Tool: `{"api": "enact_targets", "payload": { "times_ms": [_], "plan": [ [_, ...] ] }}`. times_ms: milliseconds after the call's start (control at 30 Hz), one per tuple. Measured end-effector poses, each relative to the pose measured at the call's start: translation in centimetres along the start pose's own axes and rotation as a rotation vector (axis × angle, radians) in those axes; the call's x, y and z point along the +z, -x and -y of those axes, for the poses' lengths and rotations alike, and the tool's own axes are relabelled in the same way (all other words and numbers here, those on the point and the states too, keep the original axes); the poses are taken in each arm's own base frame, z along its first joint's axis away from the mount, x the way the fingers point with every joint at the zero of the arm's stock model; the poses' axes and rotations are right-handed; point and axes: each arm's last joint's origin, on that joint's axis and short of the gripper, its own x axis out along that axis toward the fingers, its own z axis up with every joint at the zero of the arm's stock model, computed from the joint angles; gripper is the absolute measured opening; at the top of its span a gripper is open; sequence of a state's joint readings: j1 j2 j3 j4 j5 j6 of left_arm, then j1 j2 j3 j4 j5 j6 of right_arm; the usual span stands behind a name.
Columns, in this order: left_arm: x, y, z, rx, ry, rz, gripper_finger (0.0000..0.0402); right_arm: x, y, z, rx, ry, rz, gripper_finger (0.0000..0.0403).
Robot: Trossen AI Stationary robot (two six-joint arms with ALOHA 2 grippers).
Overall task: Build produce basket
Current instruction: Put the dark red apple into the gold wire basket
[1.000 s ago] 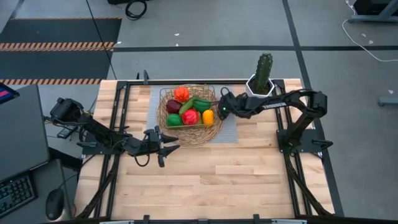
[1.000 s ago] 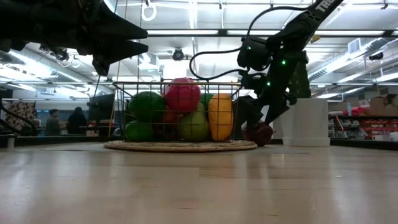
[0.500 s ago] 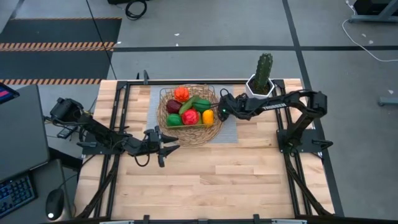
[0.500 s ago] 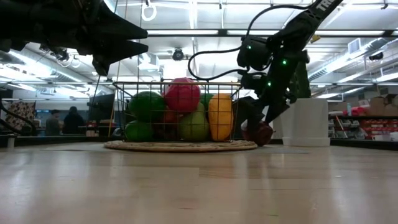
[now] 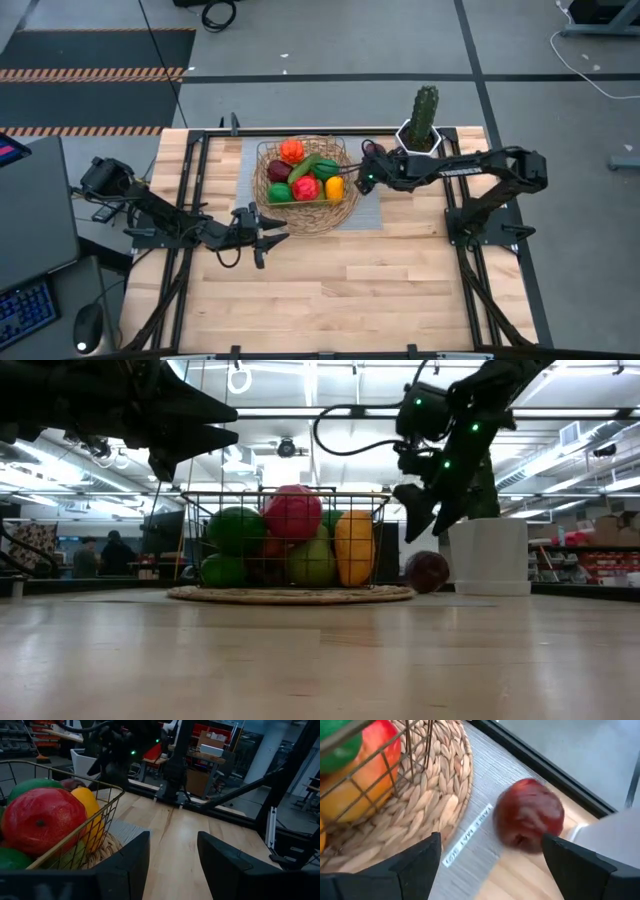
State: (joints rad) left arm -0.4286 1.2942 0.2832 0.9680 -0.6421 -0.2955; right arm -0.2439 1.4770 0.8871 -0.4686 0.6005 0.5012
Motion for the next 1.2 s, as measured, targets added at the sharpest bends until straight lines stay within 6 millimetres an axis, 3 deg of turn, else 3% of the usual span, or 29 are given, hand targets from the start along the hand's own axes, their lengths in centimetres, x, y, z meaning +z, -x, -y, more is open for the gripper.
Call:
{"api": "enact_targets", "payload": {
  "times_ms": [467,767,1000,1200],
  "plan": [
    [0.0,0.0,0.0,0.0,0.001,0.0,0.0172,-1.3,5.9,-0.2,0.165,-0.009,0.012,0.0347],
    [0.0,0.0,0.0,0.0,0.007,0.0,0.0172,-2.0,8.6,-0.8,0.258,-0.022,0.059,0.0347],
    [0.0,0.0,0.0,0.0,0.008,0.0,0.0172,-1.6,7.9,-0.2,0.121,-0.031,0.118,0.0347],
    [0.0,0.0,0.0,-0.001,0.01,0.003,0.0172,-0.9,5.2,0.0,0.033,-0.051,0.085,0.0347]
  ]
}}
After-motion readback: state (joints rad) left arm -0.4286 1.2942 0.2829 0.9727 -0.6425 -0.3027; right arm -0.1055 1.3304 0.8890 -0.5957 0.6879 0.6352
